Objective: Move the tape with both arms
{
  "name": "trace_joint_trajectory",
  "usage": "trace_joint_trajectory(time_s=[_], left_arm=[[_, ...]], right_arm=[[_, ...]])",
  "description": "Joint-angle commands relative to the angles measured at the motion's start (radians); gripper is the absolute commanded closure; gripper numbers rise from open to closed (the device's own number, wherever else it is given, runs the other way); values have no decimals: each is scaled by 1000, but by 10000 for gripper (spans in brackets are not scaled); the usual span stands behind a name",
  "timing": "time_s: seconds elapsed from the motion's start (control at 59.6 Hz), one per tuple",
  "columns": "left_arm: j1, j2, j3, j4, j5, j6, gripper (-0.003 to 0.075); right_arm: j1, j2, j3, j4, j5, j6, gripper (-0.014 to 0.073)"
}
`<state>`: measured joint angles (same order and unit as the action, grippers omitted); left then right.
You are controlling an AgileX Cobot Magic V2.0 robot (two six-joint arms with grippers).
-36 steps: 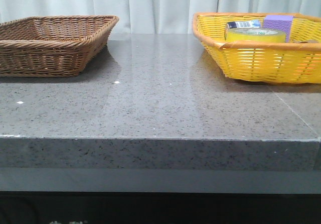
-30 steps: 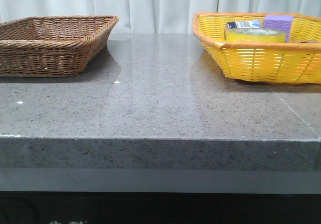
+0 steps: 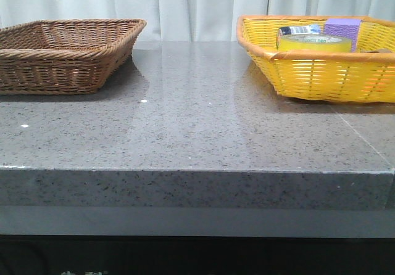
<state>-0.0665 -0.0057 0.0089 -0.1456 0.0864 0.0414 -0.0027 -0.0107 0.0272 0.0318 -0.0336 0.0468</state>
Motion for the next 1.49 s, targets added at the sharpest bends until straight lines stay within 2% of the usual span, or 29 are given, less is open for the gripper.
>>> trace_joint_trajectory(time_s=[0.0,0.353,0.554,0.906,1.158,1.477], left_arm=[[3,-18,39,-10,-86,-8,740],[3,-18,24,-10,-144,-8,740],[3,-8,-129,-10,-131,-8,740],[3,208,-561,-10,261,-8,740],[3,457,-805,-10,488,-7,740],[3,635,-828,-12,492,-7,740]], right_arm=[[-5,-27,-25,-11,-89,-2,663],[-5,-27,-30,-10,-92,-2,663],[-5,-26,-169,-10,13,-2,663],[-5,128,-591,-22,345,-3,663],[-5,322,-794,-22,546,-3,663],[-5,488,-811,-22,625,-3,663]])
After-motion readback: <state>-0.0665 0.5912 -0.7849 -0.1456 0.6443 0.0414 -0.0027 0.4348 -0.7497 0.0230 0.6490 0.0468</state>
